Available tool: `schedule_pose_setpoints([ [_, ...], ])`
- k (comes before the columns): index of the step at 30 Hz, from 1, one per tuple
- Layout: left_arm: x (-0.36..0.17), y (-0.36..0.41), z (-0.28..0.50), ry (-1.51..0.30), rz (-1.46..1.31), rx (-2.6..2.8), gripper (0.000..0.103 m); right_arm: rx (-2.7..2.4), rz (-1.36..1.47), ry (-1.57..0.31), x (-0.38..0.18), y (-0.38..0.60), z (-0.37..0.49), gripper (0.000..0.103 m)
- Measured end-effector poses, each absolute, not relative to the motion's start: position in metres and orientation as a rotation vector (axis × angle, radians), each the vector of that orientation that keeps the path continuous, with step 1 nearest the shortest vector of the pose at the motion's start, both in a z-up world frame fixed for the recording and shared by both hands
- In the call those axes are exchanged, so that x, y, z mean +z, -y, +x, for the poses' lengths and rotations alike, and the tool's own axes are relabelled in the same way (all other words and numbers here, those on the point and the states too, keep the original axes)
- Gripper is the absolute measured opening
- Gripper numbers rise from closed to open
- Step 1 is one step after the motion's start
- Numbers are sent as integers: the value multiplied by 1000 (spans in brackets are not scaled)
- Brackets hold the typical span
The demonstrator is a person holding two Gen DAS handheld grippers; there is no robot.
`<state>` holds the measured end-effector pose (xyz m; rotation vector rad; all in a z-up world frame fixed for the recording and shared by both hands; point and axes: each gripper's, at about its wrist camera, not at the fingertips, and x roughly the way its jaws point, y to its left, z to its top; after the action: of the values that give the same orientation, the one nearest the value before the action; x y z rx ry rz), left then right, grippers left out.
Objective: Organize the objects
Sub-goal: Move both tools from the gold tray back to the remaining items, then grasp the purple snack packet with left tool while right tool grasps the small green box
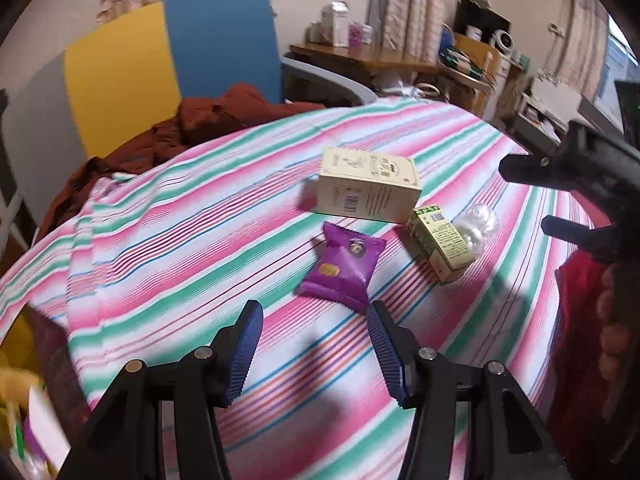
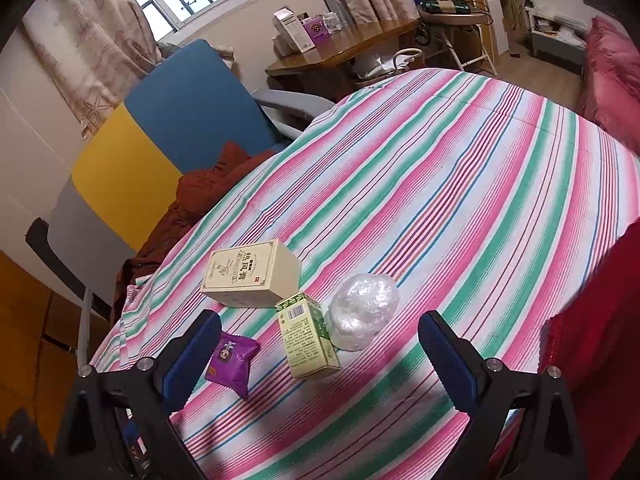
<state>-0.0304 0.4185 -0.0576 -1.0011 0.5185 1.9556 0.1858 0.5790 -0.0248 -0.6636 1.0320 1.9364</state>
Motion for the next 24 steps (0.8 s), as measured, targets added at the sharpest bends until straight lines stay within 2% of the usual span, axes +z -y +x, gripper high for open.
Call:
schedule_pose_setpoints([
  [14, -98, -486, -46, -702, -962, 1797, 55, 1943, -685, -1086, -33, -584, 184, 100],
  [15, -102, -487, -49, -707, -974, 1803, 54, 1938, -680, -1091, -34, -584, 185, 100],
  [16, -104, -486, -50, -699, -984, 1804, 44, 1935, -676, -1095, -34, -585, 185, 100],
  [24, -110, -473, -54, -612, -1053, 1833, 40, 1875, -616, -1201, -44, -597, 200, 100],
])
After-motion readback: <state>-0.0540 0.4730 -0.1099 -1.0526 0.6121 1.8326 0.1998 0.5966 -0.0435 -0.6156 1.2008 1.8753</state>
